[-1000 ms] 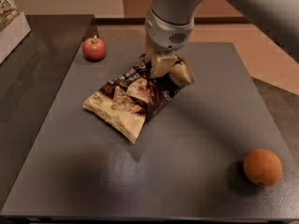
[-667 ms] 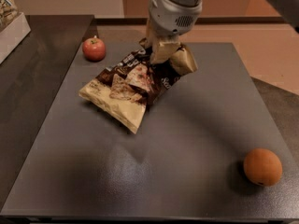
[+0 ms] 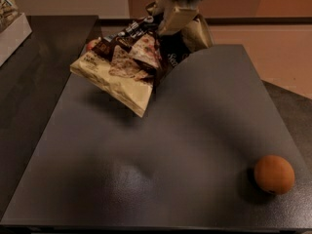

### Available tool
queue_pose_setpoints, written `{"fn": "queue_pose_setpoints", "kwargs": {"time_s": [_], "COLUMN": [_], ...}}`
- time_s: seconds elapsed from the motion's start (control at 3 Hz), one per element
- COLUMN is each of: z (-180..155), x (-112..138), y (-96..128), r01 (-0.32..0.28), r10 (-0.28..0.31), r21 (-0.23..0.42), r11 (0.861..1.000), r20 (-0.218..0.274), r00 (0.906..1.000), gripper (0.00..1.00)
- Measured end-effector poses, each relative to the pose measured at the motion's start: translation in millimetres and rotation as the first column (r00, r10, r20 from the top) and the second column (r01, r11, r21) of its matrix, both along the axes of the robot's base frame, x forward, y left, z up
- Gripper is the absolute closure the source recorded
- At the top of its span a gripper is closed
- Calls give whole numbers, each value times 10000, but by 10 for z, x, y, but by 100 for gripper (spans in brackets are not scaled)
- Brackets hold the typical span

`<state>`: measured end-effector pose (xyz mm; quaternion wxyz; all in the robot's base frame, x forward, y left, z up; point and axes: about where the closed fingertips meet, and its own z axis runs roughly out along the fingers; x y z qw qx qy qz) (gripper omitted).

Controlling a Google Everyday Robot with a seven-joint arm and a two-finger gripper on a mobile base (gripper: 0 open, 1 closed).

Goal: Pick brown chip bag

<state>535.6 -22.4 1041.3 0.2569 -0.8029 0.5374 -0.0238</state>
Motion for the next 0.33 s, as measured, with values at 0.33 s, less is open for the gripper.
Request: {"fn": "queue_pose_setpoints", "kwargs": {"time_s": [0.33], "z": [0], "x": [0], "y": [0], "r01": [0], "r10": [0], "r21": [1], "r11": [10000], "r20": [1], "r00": [10000], "gripper": [100]}}
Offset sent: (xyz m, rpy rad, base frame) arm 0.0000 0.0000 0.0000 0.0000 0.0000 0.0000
